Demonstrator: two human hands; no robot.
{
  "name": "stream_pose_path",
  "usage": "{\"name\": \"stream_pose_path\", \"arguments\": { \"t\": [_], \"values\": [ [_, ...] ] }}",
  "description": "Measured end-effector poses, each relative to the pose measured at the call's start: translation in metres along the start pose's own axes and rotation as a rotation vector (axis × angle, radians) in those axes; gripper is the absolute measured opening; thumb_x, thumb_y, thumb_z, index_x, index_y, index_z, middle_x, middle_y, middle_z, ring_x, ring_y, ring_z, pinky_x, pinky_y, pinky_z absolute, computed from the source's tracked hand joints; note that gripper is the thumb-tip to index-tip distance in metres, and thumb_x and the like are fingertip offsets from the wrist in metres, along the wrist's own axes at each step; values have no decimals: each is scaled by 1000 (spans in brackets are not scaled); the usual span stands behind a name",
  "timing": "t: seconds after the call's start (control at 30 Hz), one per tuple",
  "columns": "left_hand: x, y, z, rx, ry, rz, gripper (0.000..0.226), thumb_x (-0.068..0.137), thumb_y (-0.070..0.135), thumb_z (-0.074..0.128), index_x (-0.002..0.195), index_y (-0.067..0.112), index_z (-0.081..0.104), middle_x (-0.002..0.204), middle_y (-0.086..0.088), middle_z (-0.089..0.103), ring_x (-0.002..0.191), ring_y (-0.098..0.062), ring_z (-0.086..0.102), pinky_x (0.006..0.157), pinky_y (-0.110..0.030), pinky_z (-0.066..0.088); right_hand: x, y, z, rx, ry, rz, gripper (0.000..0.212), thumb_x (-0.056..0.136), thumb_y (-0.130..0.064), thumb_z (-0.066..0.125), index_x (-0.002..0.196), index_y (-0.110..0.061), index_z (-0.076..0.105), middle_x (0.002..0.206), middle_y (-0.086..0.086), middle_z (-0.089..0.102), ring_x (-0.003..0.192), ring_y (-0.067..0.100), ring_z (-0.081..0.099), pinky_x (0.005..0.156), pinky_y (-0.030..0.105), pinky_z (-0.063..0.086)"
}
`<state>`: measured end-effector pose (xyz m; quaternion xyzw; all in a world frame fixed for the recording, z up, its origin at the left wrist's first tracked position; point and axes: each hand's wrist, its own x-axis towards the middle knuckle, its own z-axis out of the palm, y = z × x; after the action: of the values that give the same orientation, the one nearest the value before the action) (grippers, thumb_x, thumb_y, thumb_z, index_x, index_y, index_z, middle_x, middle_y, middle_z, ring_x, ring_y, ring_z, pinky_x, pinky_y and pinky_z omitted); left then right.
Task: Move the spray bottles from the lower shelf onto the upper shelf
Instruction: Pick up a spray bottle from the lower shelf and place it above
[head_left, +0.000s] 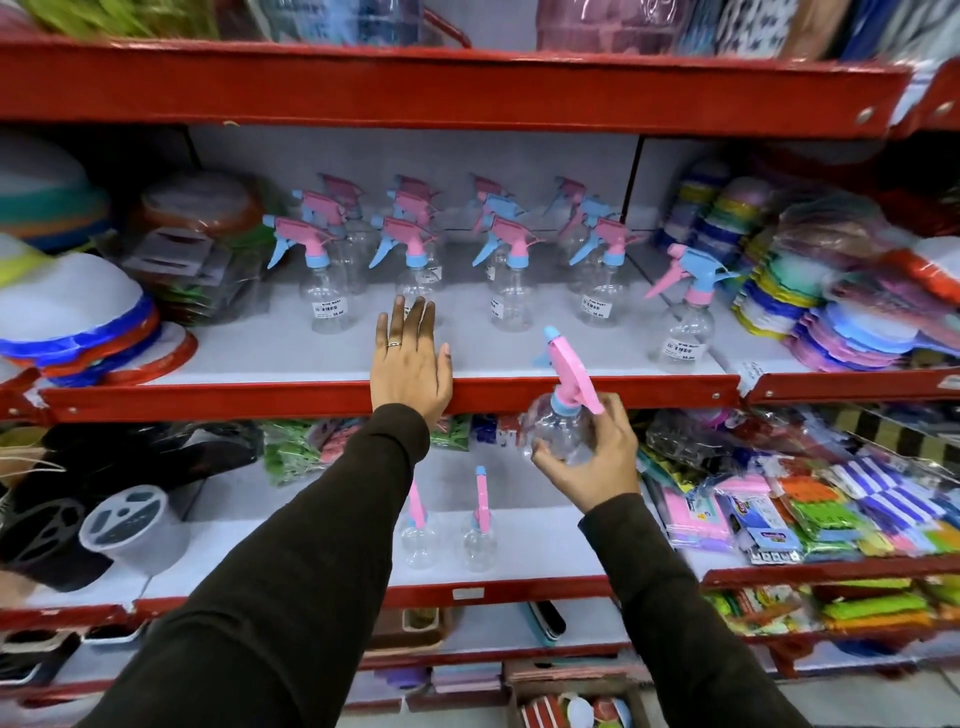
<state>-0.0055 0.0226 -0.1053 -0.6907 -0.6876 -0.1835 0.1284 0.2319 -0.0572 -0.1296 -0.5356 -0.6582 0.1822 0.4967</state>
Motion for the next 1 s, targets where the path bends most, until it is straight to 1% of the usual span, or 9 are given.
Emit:
{"name": "stream_pose_path", "arguments": {
  "t": [0.1,0.2,0.27,0.37,0.47,0.63,0.77,0.9,1.0],
  "values": [
    [-7,6,-4,2,3,17,66,99,36,17,157,5,21,166,-10,21,155,-28,2,126,-43,-6,18,-23,-10,30,58,-33,49,63,-40,76,106,-21,61,95,-6,45,86,-8,50,78,6,40],
    [-8,10,-12,-6,27,29,67,98,37,15,157,5,21,165,-9,22,155,-28,2,126,-43,-5,42,-43,-13,25,117,-51,50,65,-42,75,107,-18,63,93,-8,43,84,-11,48,74,1,36],
    [-6,12,-17,-7,47,37,67,98,37,16,156,5,23,165,-10,24,155,-28,4,126,-43,-4,60,-52,-14,24,134,-24,55,64,-44,74,111,-18,64,95,-9,44,84,-5,49,76,5,37],
    [-7,19,-20,-39,68,54,66,98,37,18,156,6,25,164,-10,27,155,-28,6,126,-44,-1,79,-56,-14,-1,136,39,65,63,-50,74,119,-20,59,107,-6,55,94,12,54,81,21,44],
    [-7,25,-22,-58,80,66,66,98,36,20,155,6,27,163,-10,29,155,-29,7,126,-44,0,93,-51,-13,0,134,123,68,58,-55,77,114,-24,53,108,-1,62,94,20,59,81,29,52],
    [-6,27,-24,-77,99,75,67,96,37,19,155,7,27,162,-10,30,155,-29,9,126,-44,-2,103,-38,-5,-26,86,190,62,59,-53,80,107,-26,53,103,-7,62,92,18,60,85,30,53],
    [-4,25,-25,-73,100,78,67,96,38,17,156,8,26,163,-10,28,155,-29,8,126,-43,-2,106,-35,0,-31,71,212,60,60,-54,80,107,-29,52,104,-5,65,95,20,63,85,29,54],
    [3,23,-28,-68,105,76,67,97,38,17,157,9,24,164,-10,26,155,-29,6,126,-44,-2,113,-39,3,-55,49,193,64,63,-53,78,115,-26,53,114,2,66,102,24,64,91,34,55],
    [9,22,-31,-65,108,72,68,96,39,15,157,9,22,165,-9,24,155,-28,5,126,-43,-3,118,-47,5,-91,99,156,77,62,-57,80,123,-22,50,124,6,57,115,26,57,98,38,52]
  ]
}}
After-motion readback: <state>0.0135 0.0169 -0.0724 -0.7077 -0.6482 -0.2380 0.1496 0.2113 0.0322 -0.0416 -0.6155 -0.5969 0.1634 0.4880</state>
